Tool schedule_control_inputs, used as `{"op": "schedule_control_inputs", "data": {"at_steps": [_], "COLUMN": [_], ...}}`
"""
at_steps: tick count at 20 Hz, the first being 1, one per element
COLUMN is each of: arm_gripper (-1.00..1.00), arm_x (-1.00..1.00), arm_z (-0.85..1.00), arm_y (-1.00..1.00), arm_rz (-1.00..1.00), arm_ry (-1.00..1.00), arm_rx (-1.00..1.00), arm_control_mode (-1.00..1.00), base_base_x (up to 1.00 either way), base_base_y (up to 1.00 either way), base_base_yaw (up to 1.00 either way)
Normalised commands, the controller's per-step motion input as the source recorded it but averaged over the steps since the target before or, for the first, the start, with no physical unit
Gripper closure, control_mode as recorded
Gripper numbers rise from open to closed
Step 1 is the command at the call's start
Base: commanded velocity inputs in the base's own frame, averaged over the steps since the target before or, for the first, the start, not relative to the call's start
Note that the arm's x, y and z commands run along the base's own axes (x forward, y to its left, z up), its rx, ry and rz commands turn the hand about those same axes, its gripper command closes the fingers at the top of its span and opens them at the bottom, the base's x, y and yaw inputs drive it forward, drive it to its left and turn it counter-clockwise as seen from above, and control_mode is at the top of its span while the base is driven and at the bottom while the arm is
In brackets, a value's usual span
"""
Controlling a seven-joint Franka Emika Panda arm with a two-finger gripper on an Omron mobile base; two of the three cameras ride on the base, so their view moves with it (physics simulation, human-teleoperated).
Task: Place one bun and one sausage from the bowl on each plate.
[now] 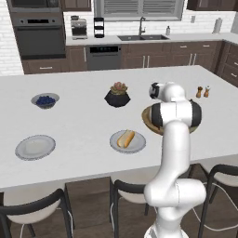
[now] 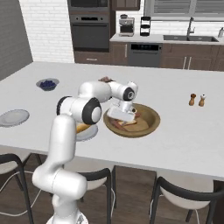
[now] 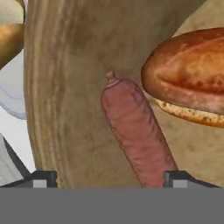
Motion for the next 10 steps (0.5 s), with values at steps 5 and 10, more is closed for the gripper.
{"op": "schedule_control_inputs", "data": {"at_steps": [5,10], "arm_gripper": [-1.0,-1.0], "arm_x": [0.0,0.08], "arm_z": [-0.54,-0.3], "arm_y": [-0.04,0.0], "arm_rz": [0.13,0.1], "arm_ry": [-0.1,-0.16], "arm_rx": [0.07,0.07], "arm_control_mode": [-1.0,-1.0], "base_base_x": [0.0,0.0], "base_base_y": [0.0,0.0], "base_base_yaw": [0.0,0.0]}}
